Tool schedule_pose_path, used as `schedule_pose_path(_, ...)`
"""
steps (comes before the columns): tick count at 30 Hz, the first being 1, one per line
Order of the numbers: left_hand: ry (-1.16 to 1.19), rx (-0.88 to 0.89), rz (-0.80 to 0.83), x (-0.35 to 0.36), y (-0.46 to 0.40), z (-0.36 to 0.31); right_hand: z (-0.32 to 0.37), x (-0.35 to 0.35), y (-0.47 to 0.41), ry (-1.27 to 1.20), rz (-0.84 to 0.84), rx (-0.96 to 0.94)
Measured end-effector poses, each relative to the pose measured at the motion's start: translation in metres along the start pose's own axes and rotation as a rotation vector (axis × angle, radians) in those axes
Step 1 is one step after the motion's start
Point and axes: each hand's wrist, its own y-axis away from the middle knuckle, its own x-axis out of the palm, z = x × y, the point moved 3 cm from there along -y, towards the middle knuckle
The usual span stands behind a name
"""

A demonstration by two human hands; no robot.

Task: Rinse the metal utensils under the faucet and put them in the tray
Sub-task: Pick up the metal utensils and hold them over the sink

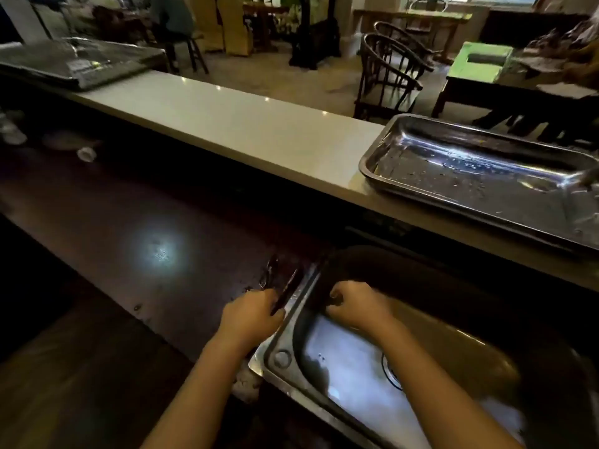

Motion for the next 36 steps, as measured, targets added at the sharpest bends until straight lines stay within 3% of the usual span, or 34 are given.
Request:
schedule_pose_path(8, -0.122, 0.025, 0.079, 0.012, -0.057, 0.047, 0.053, 0.037, -0.069, -0.028, 0.042, 0.065)
schedule_pose_path(14, -0.122, 0.121, 0.272, 0.039, -0.065, 0.063, 0.070, 0.089, -0.083, -0.098, 0.082, 0.115)
schedule_pose_path(21, -0.100, 0.234, 0.211, 0.066, -0.055, 0.074, 0.074, 0.109, -0.080, -0.307, -0.044, 0.246)
schedule_pose_path(28, 0.259, 0.240, 0.154, 0.066, -0.058, 0.074, 0.073, 0.110, -0.072, -0.466, -0.201, 0.362)
schedule_pose_path(32, 0.706, 0.029, 0.184, 0.056, -0.059, 0.065, 0.062, 0.099, -0.064, -0.724, -0.280, 0.479)
schedule_pose_path(36, 0.952, -0.069, 0.302, 0.050, -0.061, 0.046, 0.045, 0.090, -0.053, -0.917, -0.325, 0.567)
